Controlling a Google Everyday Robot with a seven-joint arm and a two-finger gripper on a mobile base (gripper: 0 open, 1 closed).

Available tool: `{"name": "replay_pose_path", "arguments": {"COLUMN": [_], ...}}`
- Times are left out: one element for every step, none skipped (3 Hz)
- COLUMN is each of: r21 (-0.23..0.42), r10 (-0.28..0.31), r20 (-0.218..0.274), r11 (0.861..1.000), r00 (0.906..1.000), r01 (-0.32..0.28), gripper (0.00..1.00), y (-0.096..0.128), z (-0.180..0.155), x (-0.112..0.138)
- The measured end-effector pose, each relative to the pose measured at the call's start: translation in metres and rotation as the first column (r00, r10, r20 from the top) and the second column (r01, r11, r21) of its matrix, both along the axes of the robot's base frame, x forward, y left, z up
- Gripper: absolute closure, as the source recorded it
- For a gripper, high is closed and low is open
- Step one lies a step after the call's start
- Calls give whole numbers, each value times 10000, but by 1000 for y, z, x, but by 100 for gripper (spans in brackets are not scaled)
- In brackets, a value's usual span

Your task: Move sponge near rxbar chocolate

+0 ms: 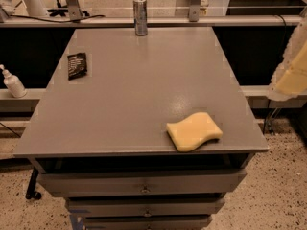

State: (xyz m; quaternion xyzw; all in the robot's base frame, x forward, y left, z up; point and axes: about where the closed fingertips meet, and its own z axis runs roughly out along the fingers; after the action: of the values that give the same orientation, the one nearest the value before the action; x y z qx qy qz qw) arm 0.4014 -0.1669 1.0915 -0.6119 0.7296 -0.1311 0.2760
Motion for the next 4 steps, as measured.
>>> {"name": "replay_pose_path", "arguments": {"r21": [0, 16, 361, 882], "r10": [0, -2, -147, -491], "r20": [0, 19, -50, -338], "r11": [10000, 10000, 9992, 9947], "r00": [10000, 10000, 9999, 9982], "r01": [0, 2, 149, 519], "gripper": [0, 0, 0, 0], "y": [0, 0, 12, 28], "z": [0, 0, -25, -80], "x": [0, 0, 10, 28]}}
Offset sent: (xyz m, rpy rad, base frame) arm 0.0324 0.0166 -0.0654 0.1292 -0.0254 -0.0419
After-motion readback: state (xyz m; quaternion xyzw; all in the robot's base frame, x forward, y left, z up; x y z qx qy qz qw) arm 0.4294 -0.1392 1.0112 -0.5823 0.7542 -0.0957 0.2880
